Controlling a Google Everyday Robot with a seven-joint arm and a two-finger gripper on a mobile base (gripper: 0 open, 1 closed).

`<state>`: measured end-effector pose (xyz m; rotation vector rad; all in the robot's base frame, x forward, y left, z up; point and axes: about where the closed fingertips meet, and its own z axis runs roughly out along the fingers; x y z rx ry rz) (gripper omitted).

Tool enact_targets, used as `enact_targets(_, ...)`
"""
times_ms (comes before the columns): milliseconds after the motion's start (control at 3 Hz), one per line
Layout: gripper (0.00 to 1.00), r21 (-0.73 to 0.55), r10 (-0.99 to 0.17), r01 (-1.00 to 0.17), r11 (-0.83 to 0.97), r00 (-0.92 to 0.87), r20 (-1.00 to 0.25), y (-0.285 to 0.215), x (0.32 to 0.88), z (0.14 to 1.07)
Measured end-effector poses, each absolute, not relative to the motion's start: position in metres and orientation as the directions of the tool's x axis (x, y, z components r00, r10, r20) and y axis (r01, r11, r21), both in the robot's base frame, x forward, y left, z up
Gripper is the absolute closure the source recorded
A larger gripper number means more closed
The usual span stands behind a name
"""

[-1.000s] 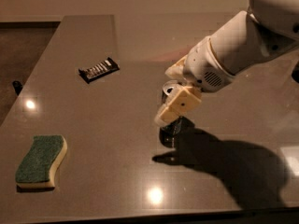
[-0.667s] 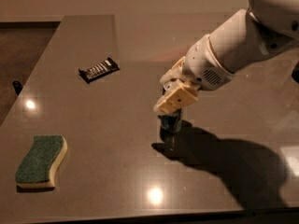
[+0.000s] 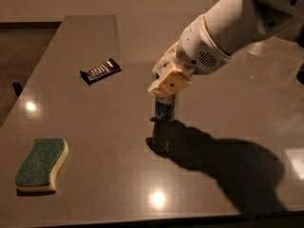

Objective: Move redbull can near rxbar chocolate

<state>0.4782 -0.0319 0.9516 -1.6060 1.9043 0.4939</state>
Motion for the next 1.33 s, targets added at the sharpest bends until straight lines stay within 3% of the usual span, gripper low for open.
enact_targets(333, 1.00, -0.097, -0.748, -0.981, 0.171, -0.065, -0.661, -0.014, 0.486, 0.964)
enact_targets(1333, 1.00, -0.125, -0.701, -0.991, 0.044, 0.059, -0.711, 0.085, 0.538, 0.972)
